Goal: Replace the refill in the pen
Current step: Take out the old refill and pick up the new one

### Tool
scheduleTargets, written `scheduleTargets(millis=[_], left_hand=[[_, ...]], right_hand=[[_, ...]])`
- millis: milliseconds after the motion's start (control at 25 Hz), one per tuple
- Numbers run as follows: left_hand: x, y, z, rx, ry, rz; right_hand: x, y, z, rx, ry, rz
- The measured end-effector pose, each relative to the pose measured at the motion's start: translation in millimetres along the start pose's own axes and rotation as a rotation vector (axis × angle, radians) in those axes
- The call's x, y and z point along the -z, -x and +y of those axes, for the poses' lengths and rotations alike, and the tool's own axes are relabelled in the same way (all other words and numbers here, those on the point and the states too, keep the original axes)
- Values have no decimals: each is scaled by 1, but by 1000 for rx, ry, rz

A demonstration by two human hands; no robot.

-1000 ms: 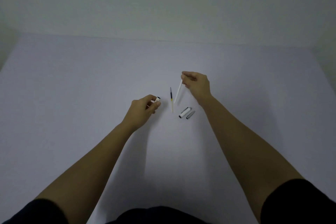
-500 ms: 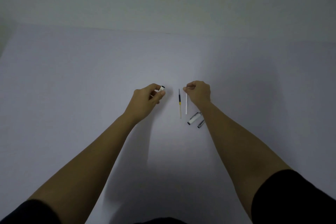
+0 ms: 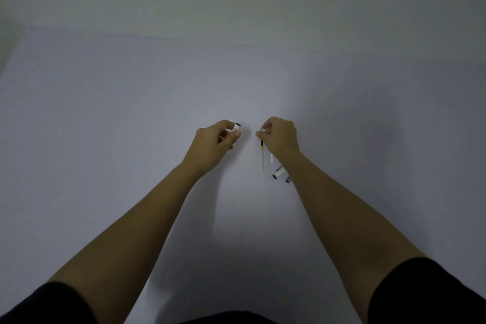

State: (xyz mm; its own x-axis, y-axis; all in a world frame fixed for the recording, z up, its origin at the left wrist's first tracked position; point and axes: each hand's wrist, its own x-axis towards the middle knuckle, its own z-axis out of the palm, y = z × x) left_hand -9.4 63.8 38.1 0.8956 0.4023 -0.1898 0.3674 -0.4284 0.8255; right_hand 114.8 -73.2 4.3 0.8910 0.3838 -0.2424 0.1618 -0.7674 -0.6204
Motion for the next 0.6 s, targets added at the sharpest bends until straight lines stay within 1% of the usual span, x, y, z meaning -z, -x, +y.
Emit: scheduleTargets(millis=[80, 240, 360, 480, 600], left_hand=[[1, 1, 1, 0, 7, 3], [6, 2, 0, 9, -1, 16], [11, 3, -4, 18, -6, 20], [17, 6, -6, 20, -21, 12], [18, 9, -3, 7, -38, -17]], right_hand=[[-5, 2, -4, -1, 43, -18], [-11, 5, -11, -10, 71, 5], [-12, 5, -17, -72, 20, -15], [-2, 5, -29, -147, -147, 20], [20, 12, -40, -209, -483, 100]])
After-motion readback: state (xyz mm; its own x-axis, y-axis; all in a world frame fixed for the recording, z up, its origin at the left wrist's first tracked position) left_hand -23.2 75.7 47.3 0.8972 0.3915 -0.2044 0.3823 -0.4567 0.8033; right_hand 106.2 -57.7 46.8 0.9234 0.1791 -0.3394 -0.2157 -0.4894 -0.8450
